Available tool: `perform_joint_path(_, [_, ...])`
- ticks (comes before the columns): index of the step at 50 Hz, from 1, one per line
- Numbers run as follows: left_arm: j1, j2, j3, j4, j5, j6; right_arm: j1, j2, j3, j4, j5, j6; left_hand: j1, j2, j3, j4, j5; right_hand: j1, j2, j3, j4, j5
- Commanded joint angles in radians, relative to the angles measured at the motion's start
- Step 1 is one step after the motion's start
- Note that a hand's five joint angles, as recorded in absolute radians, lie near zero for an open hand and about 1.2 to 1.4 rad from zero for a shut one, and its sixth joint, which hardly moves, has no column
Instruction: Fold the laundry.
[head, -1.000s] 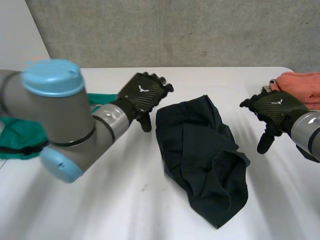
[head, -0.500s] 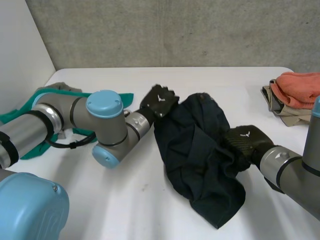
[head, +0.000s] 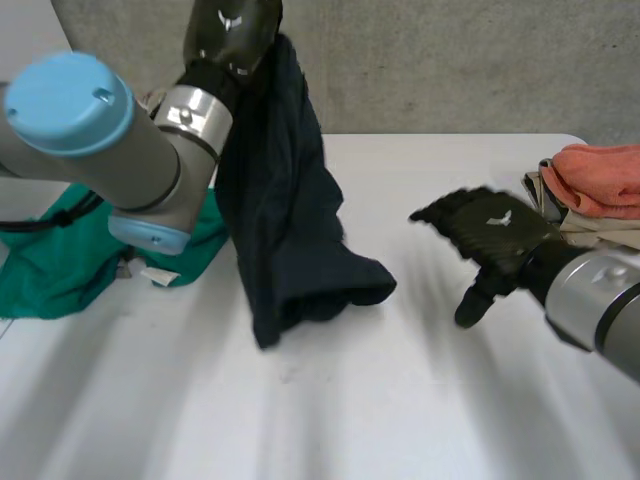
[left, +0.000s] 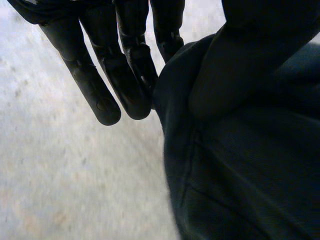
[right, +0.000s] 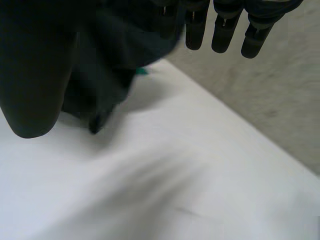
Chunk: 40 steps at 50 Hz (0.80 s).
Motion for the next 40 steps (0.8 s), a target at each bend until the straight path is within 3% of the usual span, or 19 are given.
perform_joint_path(1, [-0.045, 0.035, 0.030, 0.037, 0.121, -0.112, -0.119, -0.015, -0.029, -0.008, 0.001, -0.001, 0.244, 0.202, 0.205, 0.197, 0.258, -0.046, -0.033, -0.032, -0.032, -0.041])
perform_joint_path(8, [-0.184, -0.056, -0.035, 0.001, 0.215, -0.149, -0.217, -0.014, -0.030, -0.042, 0.000, -0.003, 0.244, 0.202, 0.205, 0.197, 0.258, -0.046, -0.033, -0.032, -0.032, -0.041])
perform_joint_path(14, [-0.298, -0.117, -0.103, -0.040, 0.241, -0.151, -0.278, 0.028, -0.036, -0.111, 0.016, -0.004, 0.244, 0.202, 0.205, 0.197, 0.258, -0.046, -0.033, -0.032, -0.032, -0.041])
perform_joint_path(18, [-0.355, -0.148, -0.121, -0.055, 0.242, -0.145, -0.294, 0.084, -0.055, -0.129, 0.039, -0.024, -0.722, -0.764, -0.761, -0.770, -0.709, -0.046, -0.033, -0.032, -0.032, -0.041])
perform_joint_path(24, [-0.362, -0.081, -0.118, -0.060, 0.221, -0.148, -0.291, 0.105, -0.061, -0.131, 0.027, -0.061, -0.810, -0.851, -0.849, -0.857, -0.796, -0.046, -0.033, -0.032, -0.032, -0.041])
perform_joint_path(28, [-0.310, 0.007, -0.149, -0.066, 0.140, -0.148, -0.284, 0.105, -0.058, -0.134, 0.016, -0.100, -0.804, -0.845, -0.843, -0.851, -0.790, -0.046, -0.033, -0.032, -0.032, -0.041])
perform_joint_path(33, [-0.258, 0.119, -0.253, -0.126, 0.008, -0.136, -0.278, 0.103, -0.017, -0.120, -0.074, -0.220, -0.733, -0.775, -0.772, -0.780, -0.719, -0.046, -0.033, -0.032, -0.032, -0.041])
perform_joint_path(36, [-0.244, 0.188, -0.354, -0.207, -0.066, -0.123, -0.272, 0.092, 0.017, -0.107, -0.127, -0.280, -0.660, -0.702, -0.699, -0.707, -0.646, -0.046, -0.033, -0.032, -0.032, -0.041])
perform_joint_path(40, [-0.191, 0.249, -0.488, -0.318, -0.159, -0.119, -0.240, 0.095, 0.045, -0.074, -0.191, -0.353, -0.596, -0.637, -0.635, -0.643, -0.582, 0.120, 0.132, 0.133, 0.134, 0.124])
